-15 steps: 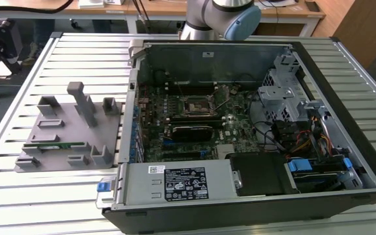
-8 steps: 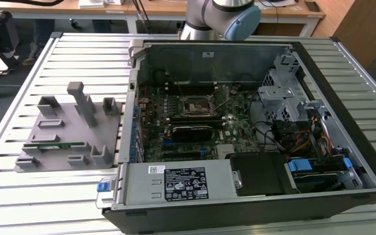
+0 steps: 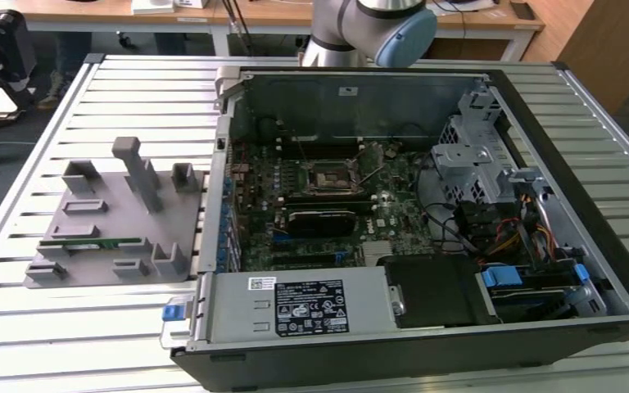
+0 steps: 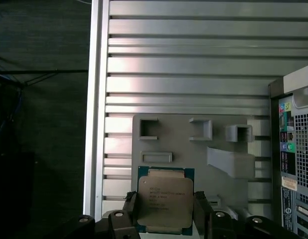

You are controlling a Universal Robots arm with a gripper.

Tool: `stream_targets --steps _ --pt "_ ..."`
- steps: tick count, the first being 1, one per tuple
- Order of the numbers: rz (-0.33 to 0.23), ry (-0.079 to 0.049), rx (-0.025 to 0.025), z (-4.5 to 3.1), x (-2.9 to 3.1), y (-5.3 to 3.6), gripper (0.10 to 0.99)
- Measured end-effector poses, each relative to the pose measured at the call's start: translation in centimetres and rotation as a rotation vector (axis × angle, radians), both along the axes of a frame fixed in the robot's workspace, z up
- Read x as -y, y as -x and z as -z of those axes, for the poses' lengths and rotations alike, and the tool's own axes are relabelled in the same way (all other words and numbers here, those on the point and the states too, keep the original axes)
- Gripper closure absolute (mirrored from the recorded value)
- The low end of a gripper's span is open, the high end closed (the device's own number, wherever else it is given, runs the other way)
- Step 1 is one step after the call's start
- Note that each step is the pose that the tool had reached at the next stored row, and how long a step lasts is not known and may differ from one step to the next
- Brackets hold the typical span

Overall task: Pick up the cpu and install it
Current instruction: 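Pick up the cpu and move it towards the insertion slot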

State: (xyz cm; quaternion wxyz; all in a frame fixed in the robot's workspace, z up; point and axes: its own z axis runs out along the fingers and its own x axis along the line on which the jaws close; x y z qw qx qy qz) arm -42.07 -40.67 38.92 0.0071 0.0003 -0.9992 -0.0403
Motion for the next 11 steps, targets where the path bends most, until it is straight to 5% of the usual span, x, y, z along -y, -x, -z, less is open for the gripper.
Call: stream_targets --steps 11 --pt "0.0 0.0 -0.0001 -0.01 -0.04 -2.1 0.553"
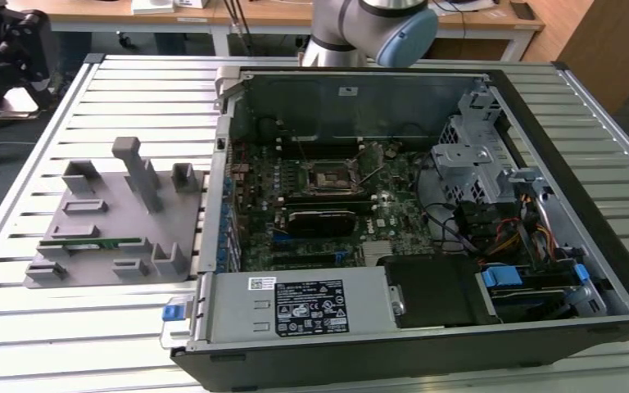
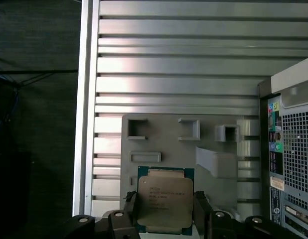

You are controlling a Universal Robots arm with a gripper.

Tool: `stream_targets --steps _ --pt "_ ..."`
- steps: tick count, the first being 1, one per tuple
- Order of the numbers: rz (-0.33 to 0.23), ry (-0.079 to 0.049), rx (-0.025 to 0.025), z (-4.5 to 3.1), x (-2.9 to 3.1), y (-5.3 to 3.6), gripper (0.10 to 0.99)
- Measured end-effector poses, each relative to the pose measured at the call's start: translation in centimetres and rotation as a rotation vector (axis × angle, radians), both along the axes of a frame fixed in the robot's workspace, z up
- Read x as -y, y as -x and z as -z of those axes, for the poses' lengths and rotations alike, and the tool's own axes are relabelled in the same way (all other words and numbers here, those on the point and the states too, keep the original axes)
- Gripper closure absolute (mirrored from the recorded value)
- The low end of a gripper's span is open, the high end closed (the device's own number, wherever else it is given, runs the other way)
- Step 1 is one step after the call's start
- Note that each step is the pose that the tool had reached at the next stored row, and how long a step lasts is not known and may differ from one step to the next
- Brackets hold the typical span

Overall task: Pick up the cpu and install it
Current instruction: 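Pick up the cpu and move it towards the insertion slot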

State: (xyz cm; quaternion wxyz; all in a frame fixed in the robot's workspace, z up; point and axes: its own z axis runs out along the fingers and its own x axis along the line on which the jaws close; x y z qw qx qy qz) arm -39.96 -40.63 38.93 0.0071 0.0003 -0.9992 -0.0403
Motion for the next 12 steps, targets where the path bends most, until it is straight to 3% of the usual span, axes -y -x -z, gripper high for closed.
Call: stream_targets --steps 12 --pt "0.0 0.0 0.0 0.0 -0.05 -2.63 0.553"
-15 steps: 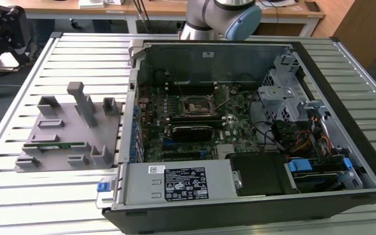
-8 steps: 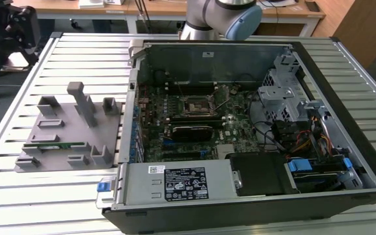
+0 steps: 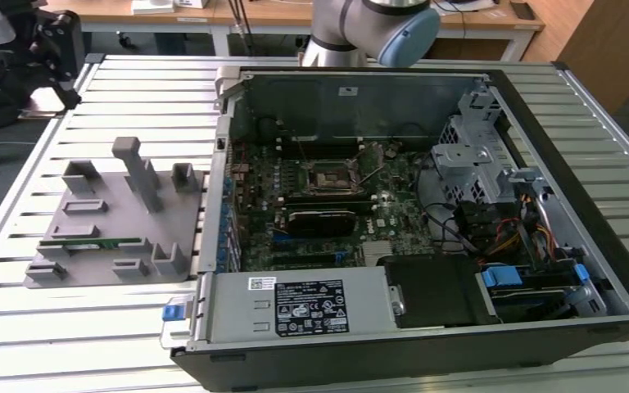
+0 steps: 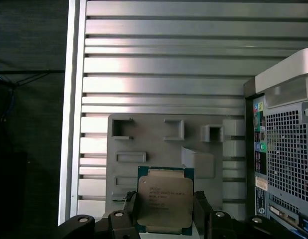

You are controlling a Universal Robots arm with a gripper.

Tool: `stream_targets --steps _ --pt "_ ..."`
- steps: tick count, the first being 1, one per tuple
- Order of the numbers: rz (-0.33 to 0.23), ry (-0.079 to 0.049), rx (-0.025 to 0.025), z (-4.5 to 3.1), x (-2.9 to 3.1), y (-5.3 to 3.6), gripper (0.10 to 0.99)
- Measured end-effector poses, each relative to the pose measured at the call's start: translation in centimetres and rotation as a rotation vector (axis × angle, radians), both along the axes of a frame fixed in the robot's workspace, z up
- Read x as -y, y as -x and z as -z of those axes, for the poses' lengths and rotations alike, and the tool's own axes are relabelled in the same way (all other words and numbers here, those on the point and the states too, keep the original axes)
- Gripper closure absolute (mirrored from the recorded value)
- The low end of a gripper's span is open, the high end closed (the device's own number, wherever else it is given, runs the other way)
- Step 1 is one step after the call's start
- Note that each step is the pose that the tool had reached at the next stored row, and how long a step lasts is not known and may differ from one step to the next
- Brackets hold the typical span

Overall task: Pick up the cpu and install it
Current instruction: 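Pick up the cpu and move it towards the insertion slot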

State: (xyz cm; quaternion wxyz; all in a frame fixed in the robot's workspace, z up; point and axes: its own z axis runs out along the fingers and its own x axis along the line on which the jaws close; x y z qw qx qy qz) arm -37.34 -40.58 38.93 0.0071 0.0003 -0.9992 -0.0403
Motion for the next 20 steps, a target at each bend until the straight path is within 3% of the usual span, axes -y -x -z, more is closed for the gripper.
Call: stream_targets --steps 20 --pt "0.0 0.0 0.0 0.0 -0.09 -3.56 0.553"
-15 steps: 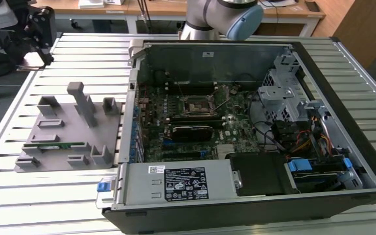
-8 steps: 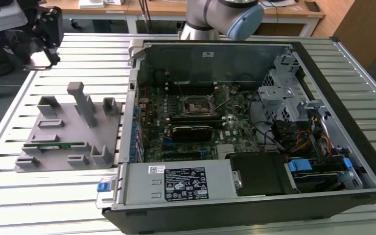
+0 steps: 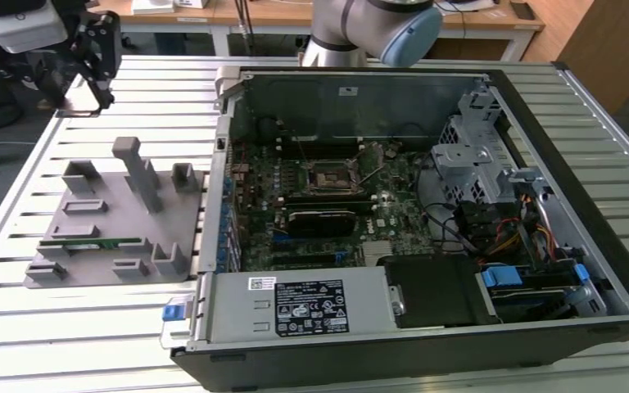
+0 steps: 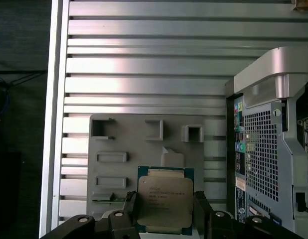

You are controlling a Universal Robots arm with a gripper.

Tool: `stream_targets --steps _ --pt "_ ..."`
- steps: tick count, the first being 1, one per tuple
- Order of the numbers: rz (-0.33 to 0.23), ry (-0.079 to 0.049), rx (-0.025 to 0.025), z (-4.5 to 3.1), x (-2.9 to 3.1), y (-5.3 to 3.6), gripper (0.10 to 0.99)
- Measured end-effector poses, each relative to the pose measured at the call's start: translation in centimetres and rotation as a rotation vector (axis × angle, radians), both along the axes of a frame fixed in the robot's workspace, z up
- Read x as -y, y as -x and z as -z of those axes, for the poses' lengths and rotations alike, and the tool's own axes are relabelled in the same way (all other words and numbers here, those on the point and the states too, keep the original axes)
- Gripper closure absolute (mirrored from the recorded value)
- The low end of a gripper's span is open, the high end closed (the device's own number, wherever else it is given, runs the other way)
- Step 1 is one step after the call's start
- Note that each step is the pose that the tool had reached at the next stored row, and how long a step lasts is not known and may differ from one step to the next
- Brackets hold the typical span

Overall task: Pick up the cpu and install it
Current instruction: 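Pick up the cpu and move it towards the insertion slot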

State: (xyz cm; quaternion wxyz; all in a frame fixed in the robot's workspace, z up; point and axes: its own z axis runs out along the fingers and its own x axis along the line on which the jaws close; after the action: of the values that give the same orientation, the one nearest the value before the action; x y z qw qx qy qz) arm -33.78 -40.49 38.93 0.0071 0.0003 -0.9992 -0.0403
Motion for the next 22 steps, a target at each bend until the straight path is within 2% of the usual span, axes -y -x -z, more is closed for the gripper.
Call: stream_targets --steps 22 --pt "0.0 0.0 0.0 0.0 -0.12 -4.03 0.553"
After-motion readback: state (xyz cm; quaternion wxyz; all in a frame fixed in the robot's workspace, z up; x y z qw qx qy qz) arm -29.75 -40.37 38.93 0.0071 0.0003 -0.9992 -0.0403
